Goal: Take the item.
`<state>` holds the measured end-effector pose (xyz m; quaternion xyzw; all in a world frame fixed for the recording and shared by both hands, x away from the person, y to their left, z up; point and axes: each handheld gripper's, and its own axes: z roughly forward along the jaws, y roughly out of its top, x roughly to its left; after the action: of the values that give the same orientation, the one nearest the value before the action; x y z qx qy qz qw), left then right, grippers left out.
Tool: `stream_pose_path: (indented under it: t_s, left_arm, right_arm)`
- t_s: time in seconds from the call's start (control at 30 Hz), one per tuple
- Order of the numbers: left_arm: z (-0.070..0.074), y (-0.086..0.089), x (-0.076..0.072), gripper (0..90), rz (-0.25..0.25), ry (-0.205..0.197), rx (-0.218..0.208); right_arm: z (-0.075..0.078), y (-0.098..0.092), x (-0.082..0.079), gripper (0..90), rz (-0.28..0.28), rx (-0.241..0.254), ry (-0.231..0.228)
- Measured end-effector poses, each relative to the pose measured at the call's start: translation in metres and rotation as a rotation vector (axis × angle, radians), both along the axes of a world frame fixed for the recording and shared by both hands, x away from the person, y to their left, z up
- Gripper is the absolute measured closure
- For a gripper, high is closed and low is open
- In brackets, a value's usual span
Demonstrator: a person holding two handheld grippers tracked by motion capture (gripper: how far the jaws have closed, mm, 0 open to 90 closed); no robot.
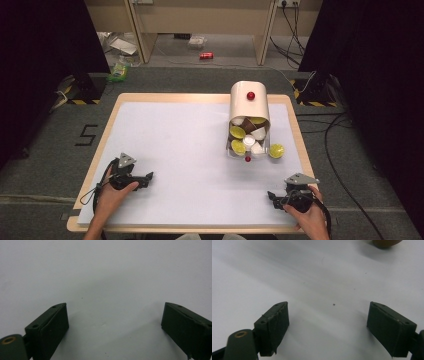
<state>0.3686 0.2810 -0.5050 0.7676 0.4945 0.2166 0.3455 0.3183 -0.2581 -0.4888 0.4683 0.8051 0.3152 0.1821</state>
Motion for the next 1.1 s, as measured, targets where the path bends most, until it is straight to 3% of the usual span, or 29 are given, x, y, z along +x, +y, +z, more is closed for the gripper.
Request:
stream_pose_path:
  t_s: [0.43, 0.67, 1.1]
  left_arm:
    - [0.000, 0.000, 0.000, 6.7, -0.001, 0.000, 0.002]
    - [0.000, 0.000, 0.000, 6.7, -0.001, 0.000, 0.003]
    - [0.000, 0.000, 0.000, 6.7, -0.001, 0.000, 0.003]
  right_arm:
    - [-0.004, 0.004, -0.012, 16.5, -0.027, 0.008, -0.029]
    - [-0.005, 0.004, -0.021, 16.5, -0.015, 0.008, -0.034]
    - [-0.005, 0.003, -0.021, 16.1, -0.010, 0.010, -0.035]
